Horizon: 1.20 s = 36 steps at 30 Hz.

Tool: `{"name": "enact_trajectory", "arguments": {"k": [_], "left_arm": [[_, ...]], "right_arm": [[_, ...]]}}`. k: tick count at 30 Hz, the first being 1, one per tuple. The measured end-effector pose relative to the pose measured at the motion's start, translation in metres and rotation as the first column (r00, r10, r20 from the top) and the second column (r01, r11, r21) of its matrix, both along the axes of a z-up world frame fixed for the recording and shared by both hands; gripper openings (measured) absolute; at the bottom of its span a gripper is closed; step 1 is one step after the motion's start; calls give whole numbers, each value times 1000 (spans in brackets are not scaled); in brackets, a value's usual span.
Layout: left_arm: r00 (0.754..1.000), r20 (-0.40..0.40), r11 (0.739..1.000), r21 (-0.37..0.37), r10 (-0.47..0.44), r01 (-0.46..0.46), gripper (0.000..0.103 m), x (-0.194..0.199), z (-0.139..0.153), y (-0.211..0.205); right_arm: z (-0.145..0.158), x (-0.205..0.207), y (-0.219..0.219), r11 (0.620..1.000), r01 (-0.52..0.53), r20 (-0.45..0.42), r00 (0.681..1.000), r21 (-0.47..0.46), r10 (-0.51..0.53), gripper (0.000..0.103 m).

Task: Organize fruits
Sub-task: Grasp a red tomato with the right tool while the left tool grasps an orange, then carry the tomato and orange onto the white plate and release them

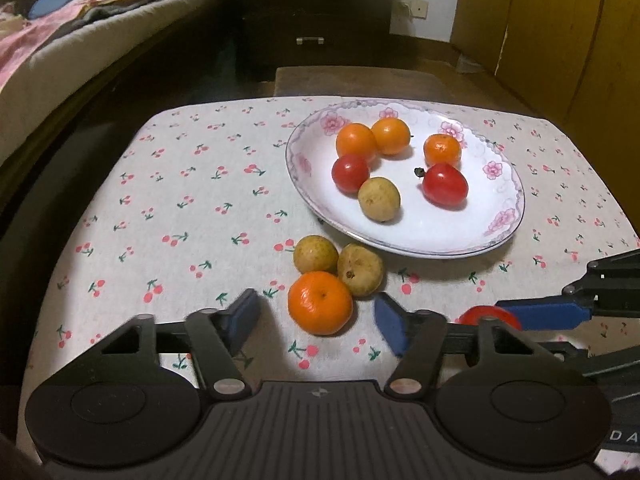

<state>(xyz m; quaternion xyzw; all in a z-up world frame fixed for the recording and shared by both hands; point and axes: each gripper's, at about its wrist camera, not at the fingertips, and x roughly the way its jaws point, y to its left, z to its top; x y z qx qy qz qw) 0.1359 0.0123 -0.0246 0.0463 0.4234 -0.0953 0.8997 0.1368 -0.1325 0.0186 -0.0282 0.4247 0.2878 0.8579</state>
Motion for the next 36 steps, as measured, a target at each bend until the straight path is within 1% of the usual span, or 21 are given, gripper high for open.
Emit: {"name": "enact_trajectory", "arguments": {"k": [1, 3, 5, 13, 15, 16, 19, 23, 27, 32, 36], "left_arm": [[1000, 7, 1000, 7, -4, 4, 64, 0, 0, -1], [1000, 12, 1000, 6, -18, 18, 56, -2, 1, -3], [999, 12, 999, 13, -31, 31, 52, -3, 1, -6], [1000, 7, 1000, 10, -26, 26, 48, -3, 3, -6], [1000, 4, 1000, 10, -24, 24, 42, -3, 4, -6], [1000, 2, 1000, 8, -25, 25, 41, -4, 4, -6], [999, -6, 999, 0, -34, 34, 41, -9, 5, -5], [999, -6, 999, 13, -36, 36, 41, -21, 9, -5], [999, -6, 999, -4, -32, 32, 41, -37, 13, -6], [998, -44, 999, -6, -39, 39, 41, -52, 7, -7], [998, -34, 999, 2, -45, 45, 41, -57, 7, -9]], "right_arm": [[-1, 1, 0, 1000, 3, -4, 1000, 0, -3, 53], [-2, 2, -1, 1000, 8, -13, 1000, 3, -8, 53], [-2, 3, -1, 1000, 12, -12, 1000, 0, -12, 53], [-1, 1, 2, 1000, 5, -10, 1000, -4, -6, 53], [-2, 2, 1, 1000, 5, -11, 1000, -2, -5, 53], [-1, 2, 2, 1000, 6, -11, 1000, -2, -6, 53], [-1, 2, 4, 1000, 1, -8, 1000, -10, -1, 53], [0, 1, 5, 1000, -6, -6, 1000, -15, 6, 53], [-1, -2, 5, 1000, -10, -2, 1000, -24, 10, 53], [-1, -3, 8, 999, -11, -4, 1000, -35, 11, 53], [-1, -7, 10, 999, -15, 1, 1000, -41, 15, 53]]}}
